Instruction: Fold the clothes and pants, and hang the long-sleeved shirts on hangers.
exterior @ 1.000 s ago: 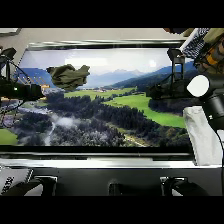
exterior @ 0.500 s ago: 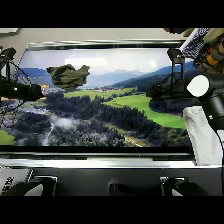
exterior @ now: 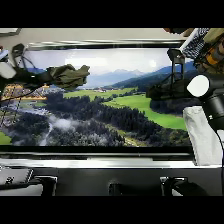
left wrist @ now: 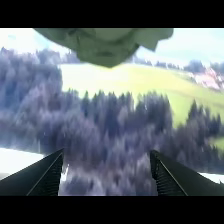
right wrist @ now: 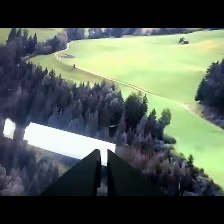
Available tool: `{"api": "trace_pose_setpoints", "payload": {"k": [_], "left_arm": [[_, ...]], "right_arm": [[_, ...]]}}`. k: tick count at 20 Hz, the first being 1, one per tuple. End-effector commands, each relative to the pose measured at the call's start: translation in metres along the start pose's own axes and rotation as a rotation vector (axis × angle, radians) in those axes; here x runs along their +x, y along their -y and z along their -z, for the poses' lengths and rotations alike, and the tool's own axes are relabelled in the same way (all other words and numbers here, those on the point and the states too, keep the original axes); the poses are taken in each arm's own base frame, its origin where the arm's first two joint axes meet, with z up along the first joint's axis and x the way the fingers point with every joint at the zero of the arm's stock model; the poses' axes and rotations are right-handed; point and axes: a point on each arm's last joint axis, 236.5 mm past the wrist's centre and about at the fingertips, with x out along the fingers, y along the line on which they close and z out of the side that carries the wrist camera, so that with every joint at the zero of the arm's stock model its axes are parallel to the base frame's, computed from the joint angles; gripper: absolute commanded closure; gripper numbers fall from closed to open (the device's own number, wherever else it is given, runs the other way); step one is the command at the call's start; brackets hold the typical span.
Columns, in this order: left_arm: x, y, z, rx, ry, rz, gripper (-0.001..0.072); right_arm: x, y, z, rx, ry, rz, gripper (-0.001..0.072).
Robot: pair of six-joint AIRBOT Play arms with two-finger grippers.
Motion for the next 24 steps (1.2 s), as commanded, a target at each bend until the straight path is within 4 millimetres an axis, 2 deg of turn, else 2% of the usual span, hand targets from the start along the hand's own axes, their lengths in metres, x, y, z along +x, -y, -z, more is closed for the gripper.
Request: {"api": "trace_pose_setpoints", "payload": {"k": [1, 3, 5, 8, 11, 12, 13, 15, 16, 18, 20, 24], "left_arm": [[0.09, -0.012, -0.023, -0.027, 0.018, -0.028, 0.0094], [0.136, -0.018, -0.024, -0.055, 0.015, -0.032, 0.0095], [0.166, -0.02, -0.035, -0.084, 0.059, -0.025, 0.0095], [0.191, -0.021, -0.054, -0.112, 0.153, -0.006, 0.0096], [0.204, -0.022, -0.051, -0.131, 0.145, -0.005, 0.013], [0.202, -0.022, -0.05, -0.13, 0.138, -0.006, 0.0371], [0.196, -0.021, -0.048, -0.128, 0.114, -0.01, 0.0704], [0.175, -0.009, -0.05, -0.146, 0.067, 0.018, 0.0694], [0.159, 0.004, -0.05, -0.135, 0.038, 0.051, 0.0694], [0.124, 0.046, -0.046, -0.103, -0.023, 0.171, 0.0696], [0.086, 0.1, -0.033, -0.081, -0.081, 0.302, 0.0695], [0.025, 0.229, 0.022, 0.028, -0.204, 0.562, 0.0695]], "right_arm": [[0.0, -0.001, 0.004, -0.001, -0.016, -0.001, 0.0616], [0.0, -0.001, 0.003, 0.0, -0.015, -0.001, 0.0616], [0.0, -0.001, 0.004, 0.001, -0.016, -0.002, 0.0616], [0.0, -0.001, 0.003, 0.034, -0.015, -0.001, 0.0616], [0.0, -0.001, 0.003, 0.042, -0.012, -0.001, 0.0616], [0.0, -0.001, 0.002, 0.048, -0.01, -0.001, 0.0616], [0.0, -0.001, 0.001, 0.049, -0.006, -0.001, 0.0616], [0.0, 0.001, 0.0, 0.047, -0.002, 0.005, 0.0616], [0.0, 0.003, 0.001, 0.047, -0.003, 0.016, 0.0615], [-0.001, 0.018, 0.002, 0.055, -0.006, 0.077, 0.0615], [-0.007, 0.042, 0.004, 0.074, -0.006, 0.183, 0.0615], [-0.036, 0.086, 0.02, 0.087, -0.045, 0.389, 0.0616]]}}
